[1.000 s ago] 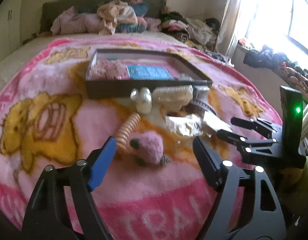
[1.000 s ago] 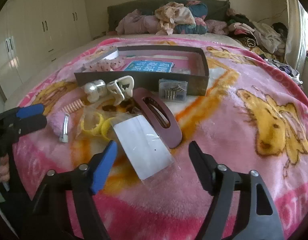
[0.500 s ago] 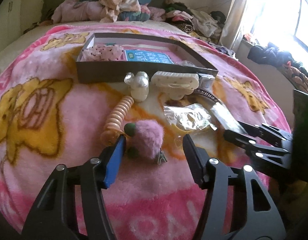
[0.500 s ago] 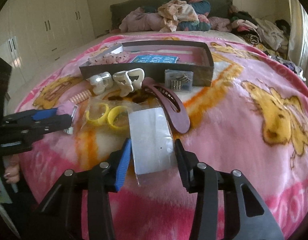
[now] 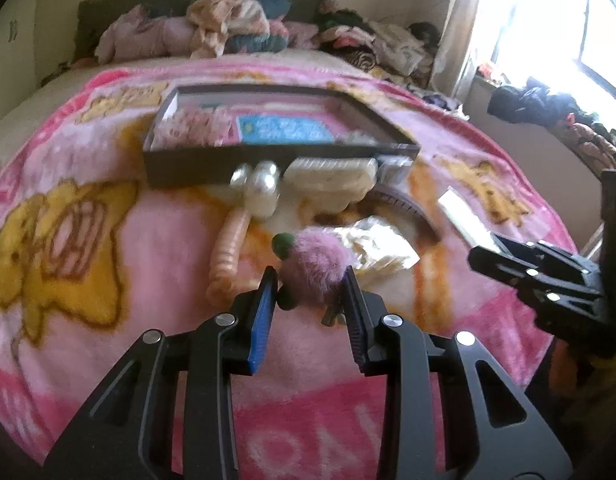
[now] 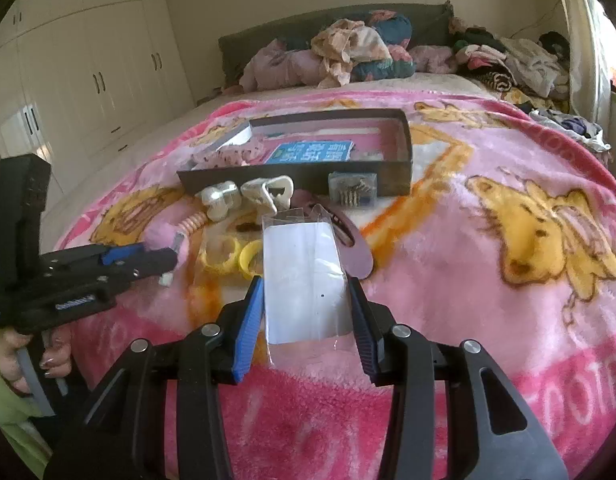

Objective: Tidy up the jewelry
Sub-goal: 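Grasp the pink pompom clip with the left tool while the right tool grasps the clear bag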

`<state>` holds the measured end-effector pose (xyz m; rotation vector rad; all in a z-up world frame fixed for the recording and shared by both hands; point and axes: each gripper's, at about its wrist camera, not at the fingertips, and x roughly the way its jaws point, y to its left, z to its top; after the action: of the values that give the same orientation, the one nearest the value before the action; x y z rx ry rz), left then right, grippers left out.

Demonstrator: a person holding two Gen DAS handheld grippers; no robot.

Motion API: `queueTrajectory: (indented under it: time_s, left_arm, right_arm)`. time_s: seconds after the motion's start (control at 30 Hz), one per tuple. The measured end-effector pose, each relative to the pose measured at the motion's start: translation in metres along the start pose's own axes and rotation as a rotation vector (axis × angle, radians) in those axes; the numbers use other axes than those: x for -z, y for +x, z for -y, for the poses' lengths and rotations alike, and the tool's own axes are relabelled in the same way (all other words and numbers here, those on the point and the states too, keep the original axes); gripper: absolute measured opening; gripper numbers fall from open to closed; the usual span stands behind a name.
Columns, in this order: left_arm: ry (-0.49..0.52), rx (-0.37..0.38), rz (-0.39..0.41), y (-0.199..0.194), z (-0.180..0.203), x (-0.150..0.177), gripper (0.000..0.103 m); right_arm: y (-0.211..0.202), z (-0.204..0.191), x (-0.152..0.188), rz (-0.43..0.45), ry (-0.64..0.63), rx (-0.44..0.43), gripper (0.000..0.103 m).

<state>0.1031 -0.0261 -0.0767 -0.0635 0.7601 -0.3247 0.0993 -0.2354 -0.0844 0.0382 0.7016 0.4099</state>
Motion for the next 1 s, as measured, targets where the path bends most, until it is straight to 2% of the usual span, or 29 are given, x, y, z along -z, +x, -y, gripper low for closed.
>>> queueTrajectory:
  time_s: [0.43, 1.0]
  left_arm:
    - [-0.027, -0.013, 0.073, -0.009, -0.011, -0.031, 0.025]
    - [-0.058, -0.017, 0.122, 0.002, -0.026, -0.064, 0.025]
  right_arm:
    - [-0.001, 0.003, -0.015, 0.02, -0.01, 0.028, 0.04]
    - [0.015, 0.001, -0.044, 0.035, -0.046, 0.043, 0.04]
